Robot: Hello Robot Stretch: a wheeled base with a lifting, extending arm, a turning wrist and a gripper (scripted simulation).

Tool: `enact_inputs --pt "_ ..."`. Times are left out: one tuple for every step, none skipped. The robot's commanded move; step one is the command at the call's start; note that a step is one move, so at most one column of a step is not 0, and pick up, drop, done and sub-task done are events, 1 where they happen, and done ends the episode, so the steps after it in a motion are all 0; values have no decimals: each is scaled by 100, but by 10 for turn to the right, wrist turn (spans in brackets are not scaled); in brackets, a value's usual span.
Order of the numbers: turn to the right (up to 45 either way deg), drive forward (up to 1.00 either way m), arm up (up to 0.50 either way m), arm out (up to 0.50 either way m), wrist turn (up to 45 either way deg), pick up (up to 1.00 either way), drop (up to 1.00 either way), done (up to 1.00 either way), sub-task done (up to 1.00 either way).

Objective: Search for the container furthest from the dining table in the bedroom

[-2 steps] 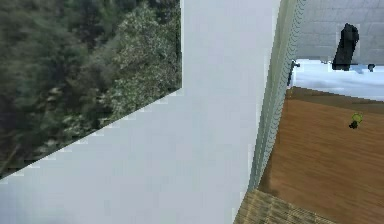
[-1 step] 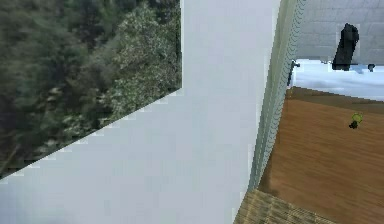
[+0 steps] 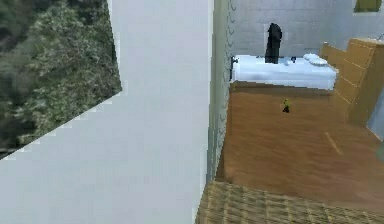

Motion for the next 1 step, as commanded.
enact_inputs --pt "210 0 0 0 0 0 0 0 0"
